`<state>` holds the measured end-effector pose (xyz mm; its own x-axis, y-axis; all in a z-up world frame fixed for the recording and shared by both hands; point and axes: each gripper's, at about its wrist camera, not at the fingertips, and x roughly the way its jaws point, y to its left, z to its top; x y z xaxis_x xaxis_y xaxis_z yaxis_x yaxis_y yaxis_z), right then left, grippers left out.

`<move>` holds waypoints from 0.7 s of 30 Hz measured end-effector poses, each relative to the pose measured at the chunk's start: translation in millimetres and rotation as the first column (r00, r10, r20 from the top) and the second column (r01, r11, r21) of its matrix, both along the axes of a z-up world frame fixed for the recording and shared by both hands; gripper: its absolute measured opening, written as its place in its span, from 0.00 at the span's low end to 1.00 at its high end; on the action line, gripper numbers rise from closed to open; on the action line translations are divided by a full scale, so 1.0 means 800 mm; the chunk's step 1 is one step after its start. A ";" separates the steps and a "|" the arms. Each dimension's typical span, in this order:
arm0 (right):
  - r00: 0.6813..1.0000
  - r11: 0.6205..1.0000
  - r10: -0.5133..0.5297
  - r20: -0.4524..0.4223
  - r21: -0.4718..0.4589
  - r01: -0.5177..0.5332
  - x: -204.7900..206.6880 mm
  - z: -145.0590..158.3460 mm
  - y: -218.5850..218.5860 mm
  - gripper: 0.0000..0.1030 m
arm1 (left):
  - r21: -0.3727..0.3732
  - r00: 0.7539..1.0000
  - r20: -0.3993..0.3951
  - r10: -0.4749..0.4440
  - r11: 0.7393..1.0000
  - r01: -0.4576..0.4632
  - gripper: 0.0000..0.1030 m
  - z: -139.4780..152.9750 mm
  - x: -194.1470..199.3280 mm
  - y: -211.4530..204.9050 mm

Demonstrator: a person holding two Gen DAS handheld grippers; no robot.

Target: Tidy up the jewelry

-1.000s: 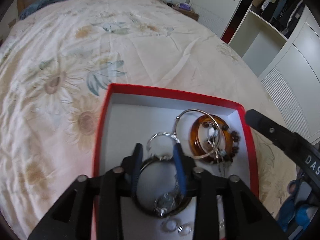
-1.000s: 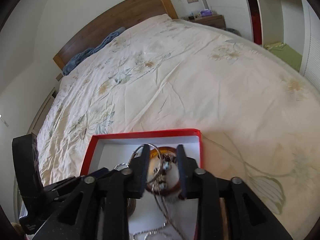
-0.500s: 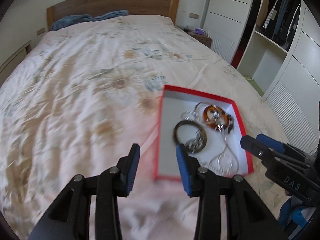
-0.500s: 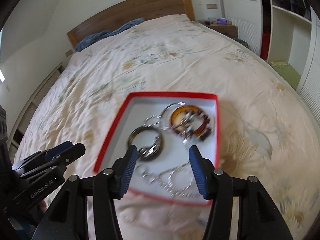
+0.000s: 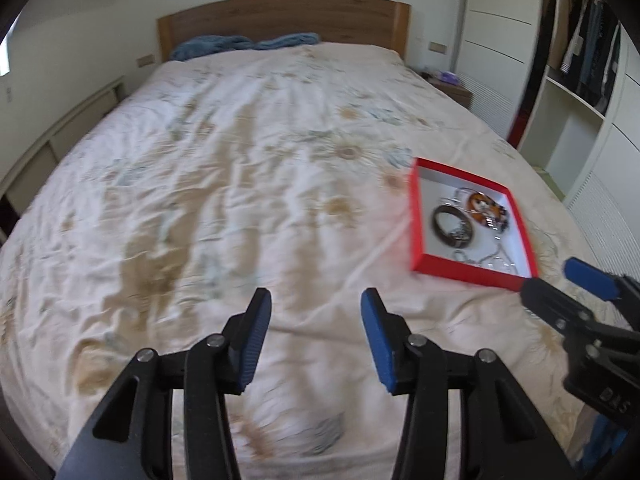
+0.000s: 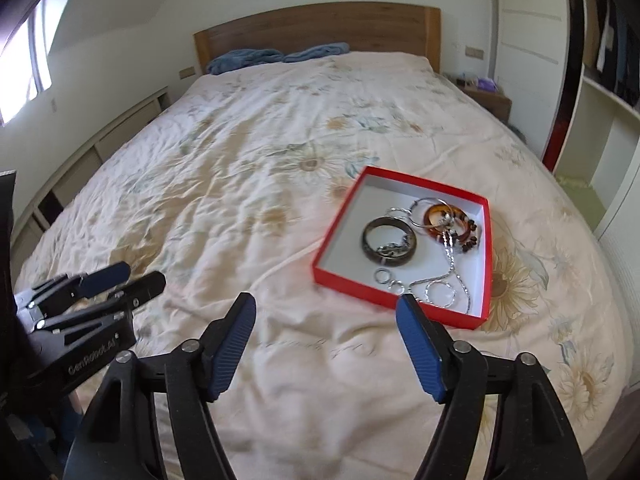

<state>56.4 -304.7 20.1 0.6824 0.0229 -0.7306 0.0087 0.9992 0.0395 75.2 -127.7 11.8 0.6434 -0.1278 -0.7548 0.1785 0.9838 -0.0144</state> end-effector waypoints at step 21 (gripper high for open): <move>0.997 0.992 0.034 0.073 -0.122 -0.024 -0.050 0.038 0.059 0.82 | 0.002 0.992 0.118 0.044 0.999 -0.044 0.44 0.028 -0.056 0.049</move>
